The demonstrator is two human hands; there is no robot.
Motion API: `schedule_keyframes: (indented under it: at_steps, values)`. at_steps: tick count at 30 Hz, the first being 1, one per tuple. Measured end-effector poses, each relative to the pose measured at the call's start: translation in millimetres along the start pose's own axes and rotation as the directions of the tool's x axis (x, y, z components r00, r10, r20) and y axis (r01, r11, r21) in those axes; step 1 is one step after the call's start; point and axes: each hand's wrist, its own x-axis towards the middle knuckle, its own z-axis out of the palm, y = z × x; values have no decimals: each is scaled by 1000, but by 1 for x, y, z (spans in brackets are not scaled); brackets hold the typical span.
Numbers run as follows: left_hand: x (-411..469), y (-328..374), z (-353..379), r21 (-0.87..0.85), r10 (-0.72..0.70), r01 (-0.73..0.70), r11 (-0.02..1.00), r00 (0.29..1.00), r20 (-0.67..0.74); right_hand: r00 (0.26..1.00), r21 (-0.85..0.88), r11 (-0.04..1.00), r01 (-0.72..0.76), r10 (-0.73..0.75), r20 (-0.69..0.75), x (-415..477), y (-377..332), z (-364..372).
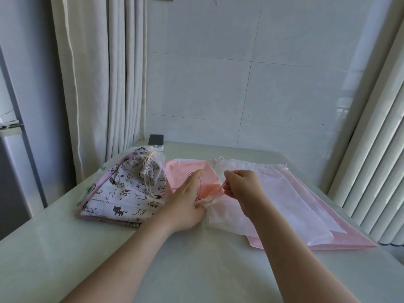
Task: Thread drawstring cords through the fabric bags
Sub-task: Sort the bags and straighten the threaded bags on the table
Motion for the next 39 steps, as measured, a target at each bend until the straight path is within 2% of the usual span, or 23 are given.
schedule_keyframes:
  at_steps: [4,8,11,15,20,21,23,25,27,28,30,32,33,35,37,39]
  values:
    - [2,-4,1,-53,-8,7,999,1000,-10,986,17,987,160,-161,31,-1,1,5]
    - [7,-4,1,-132,-36,28,991,998,-53,964,36,974,222,-225,144,-3,1,8]
    - [7,-3,1,-119,-46,36,992,995,-84,940,-143,938,317,-289,183,-4,4,14]
    - [6,-5,1,-91,-66,59,994,995,-73,923,-543,746,384,-305,234,-5,12,21]
    - [7,-4,-1,-178,-91,64,982,985,-149,933,-670,657,345,-162,322,-4,12,21]
    - [8,-4,-1,-207,-76,36,978,979,-190,943,-649,692,315,-155,293,-2,14,22]
    - [10,-4,0,-293,-58,-22,956,963,-262,973,-499,843,198,-107,204,-1,17,19]
    - [11,-3,-1,-375,-69,-47,926,954,-291,986,-277,959,63,-17,165,-1,14,15]
    - [12,-4,-1,-412,-79,-48,910,955,-286,980,13,995,-100,96,173,-1,8,11]
    - [13,-3,-1,-428,-84,-45,903,957,-277,971,180,969,-167,131,198,0,5,9]
    - [13,-2,0,-475,-95,-44,879,960,-264,949,485,834,-262,131,287,-1,-2,7]
    - [10,2,-2,-523,-108,-41,851,962,-251,937,656,687,-312,106,334,-2,-5,7]
    - [9,3,-3,-540,-111,-38,841,964,-241,939,672,676,-302,88,334,-3,-5,8]
    - [8,5,-4,-560,-97,-42,827,972,-216,955,600,772,-212,32,296,-4,-6,11]
    - [5,10,-6,-566,-69,-45,823,982,-177,967,408,909,-83,-25,252,-5,-1,14]
    - [3,14,-7,-558,-18,-62,828,991,-136,958,233,972,-2,-65,280,-8,2,18]
